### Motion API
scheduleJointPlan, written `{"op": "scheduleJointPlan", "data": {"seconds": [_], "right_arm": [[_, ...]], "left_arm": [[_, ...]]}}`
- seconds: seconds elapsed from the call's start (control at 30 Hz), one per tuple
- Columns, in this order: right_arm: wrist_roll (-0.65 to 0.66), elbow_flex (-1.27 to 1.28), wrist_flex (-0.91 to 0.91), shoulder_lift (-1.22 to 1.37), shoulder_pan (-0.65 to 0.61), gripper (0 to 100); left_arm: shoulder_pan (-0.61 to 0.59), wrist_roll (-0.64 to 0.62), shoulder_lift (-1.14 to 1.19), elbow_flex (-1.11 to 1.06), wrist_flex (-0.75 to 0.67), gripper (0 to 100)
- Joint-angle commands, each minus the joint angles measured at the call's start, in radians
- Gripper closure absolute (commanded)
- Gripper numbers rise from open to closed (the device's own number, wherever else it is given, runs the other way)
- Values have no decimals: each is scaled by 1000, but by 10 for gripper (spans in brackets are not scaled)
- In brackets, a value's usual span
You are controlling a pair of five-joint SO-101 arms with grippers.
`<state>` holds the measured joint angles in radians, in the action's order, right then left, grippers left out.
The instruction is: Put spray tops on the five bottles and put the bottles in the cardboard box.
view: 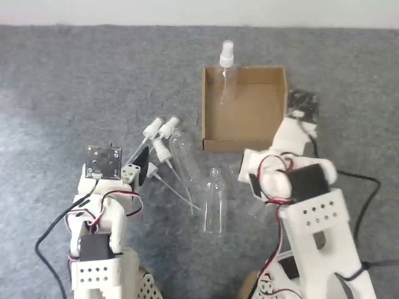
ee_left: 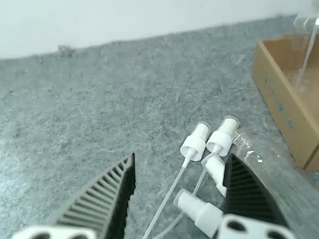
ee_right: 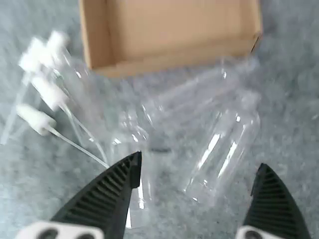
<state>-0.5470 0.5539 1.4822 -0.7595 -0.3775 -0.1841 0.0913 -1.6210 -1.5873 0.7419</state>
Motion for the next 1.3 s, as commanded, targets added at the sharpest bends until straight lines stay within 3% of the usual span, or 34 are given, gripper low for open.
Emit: {"op": "scheduleJointPlan", "data": {"seconds": [0.0,0.17,0.53,0.73,0.83,0.93,1.27], "right_arm": [[-17,149,-113,-25,-5,691],[-17,308,-205,-27,-5,691],[-11,422,-211,-18,-4,696],[-8,434,-251,-16,-4,879],[68,460,-297,-16,-2,930],[150,471,-317,-18,30,931],[161,545,-337,-22,87,907]], "left_arm": [[-2,9,0,10,-34,735],[-2,9,0,10,-34,735],[-2,9,0,10,-34,735],[-2,9,0,10,-34,735],[-2,9,0,10,-34,735],[-2,9,0,10,-34,735],[-2,9,0,10,-35,735]]}}
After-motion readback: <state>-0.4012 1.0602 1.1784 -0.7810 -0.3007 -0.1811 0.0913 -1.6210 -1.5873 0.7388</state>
